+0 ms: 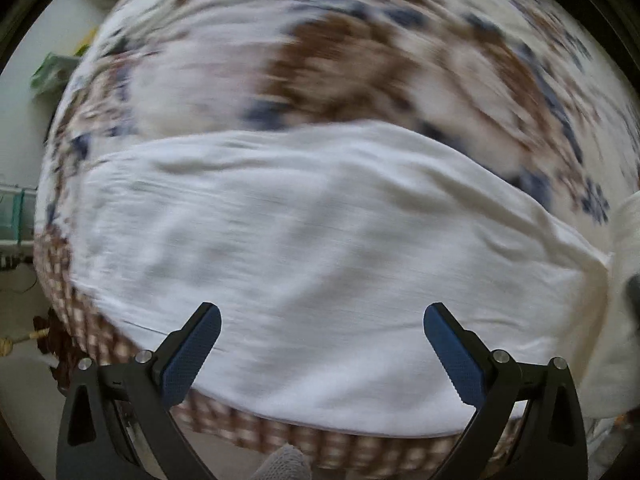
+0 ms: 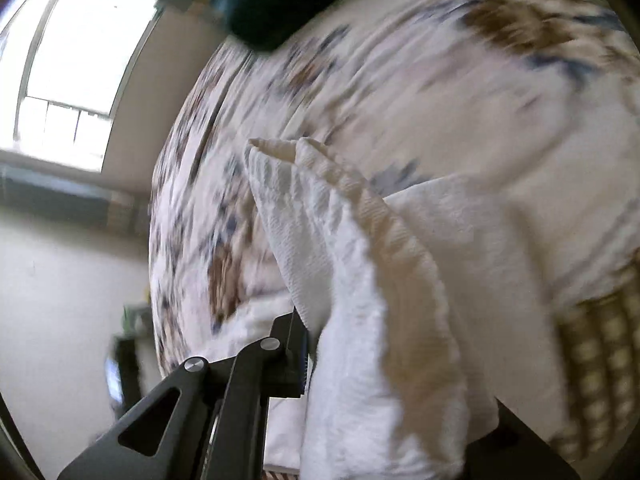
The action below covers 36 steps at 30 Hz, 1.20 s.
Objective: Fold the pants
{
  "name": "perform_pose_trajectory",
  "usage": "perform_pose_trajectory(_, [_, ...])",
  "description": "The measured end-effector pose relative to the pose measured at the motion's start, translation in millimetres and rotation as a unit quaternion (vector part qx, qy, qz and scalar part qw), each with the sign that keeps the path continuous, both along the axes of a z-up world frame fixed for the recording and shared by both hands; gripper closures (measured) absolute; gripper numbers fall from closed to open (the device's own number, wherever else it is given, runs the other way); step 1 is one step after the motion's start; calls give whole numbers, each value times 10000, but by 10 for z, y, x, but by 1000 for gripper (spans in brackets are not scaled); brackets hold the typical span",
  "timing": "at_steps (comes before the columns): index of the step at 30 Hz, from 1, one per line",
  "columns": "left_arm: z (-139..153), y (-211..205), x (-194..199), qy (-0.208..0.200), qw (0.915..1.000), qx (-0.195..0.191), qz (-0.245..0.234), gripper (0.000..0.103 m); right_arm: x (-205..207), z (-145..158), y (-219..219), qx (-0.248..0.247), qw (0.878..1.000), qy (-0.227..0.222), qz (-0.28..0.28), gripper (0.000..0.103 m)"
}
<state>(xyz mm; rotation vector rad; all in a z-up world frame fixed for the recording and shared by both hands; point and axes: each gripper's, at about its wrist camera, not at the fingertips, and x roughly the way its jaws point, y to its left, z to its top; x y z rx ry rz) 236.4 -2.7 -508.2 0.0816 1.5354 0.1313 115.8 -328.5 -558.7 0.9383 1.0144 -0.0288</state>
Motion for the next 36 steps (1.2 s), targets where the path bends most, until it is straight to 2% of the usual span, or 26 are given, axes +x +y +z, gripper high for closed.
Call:
perform_pose_trajectory(3, [113,467,-51,-105,9995,100,270,0,152,-297,664,-173,9983,174,532,93])
perform_pose_trajectory(5, [137,536,86,-71,9991,111,399,0,191,-478,1085,-332,9943,344,955,93])
perform_pose_trajectory(8, [147,695,94,4,9987,-67,501,0,301,-778,1632,-645,9772,1013,1749,82])
perform_pose_trajectory(10, [115,773,170,61,9980,-335,538,0,262,-788,1722,-484,9743,1126,1888,67])
perform_pose_trajectory(11, [117,766,168,98,9968,-519,591,0,281,-739,1727,-332,9716,1221,1997,41])
perform_pose_trajectory(12, [131,706,164,111,9955,-699,630,0,279,-696,1714,-258,9699,1280,2055,20])
perform_pose_trajectory(15, [126,612,190,92,9909,-1149,701,0,273,-375,1543,-182,9689,1182,2166,18])
perform_pose_trajectory(17, [77,466,214,135,9877,-1426,624,0,234,-179,1399,-488,9671,1183,2198,18])
perform_pose_trajectory(20, [-189,244,290,479,9802,-1878,401,0,192,-62,1161,-1037,9618,1542,2008,18])
perform_pose_trajectory(22, [-407,23,309,699,9778,-1970,166,2,161,-151,936,-1246,9576,1897,1773,18])
perform_pose_trajectory(23, [-482,-74,320,786,9776,-1954,43,5,125,-190,829,-1262,9570,2019,1658,18])
perform_pose_trajectory(24, [-569,-185,323,812,9789,-1871,-134,15,110,-222,763,-1286,9555,2128,1586,18])
perform_pose_trajectory(25, [-610,-288,322,724,9817,-1729,-348,46,105,-260,714,-1307,9549,2191,1522,18])
perform_pose_trajectory(26, [-616,-388,306,605,9828,-1638,-603,63,102,-298,656,-1368,9539,2251,1441,18])
perform_pose_trajectory(27, [-590,-461,280,470,9831,-1589,-779,86,105,-323,635,-1432,9516,2320,1418,18])
perform_pose_trajectory(29, [-479,-515,208,191,9854,-1423,-913,93,105,-388,585,-1463,9494,2425,1356,18])
perform_pose_trajectory(31, [-361,-489,134,-34,9871,-1335,-888,94,113,-449,561,-1497,9460,2555,1319,18])
perform_pose_trajectory(36, [-379,-251,74,69,9908,-1284,-426,94,126,-596,533,-1469,9401,2773,1332,18])
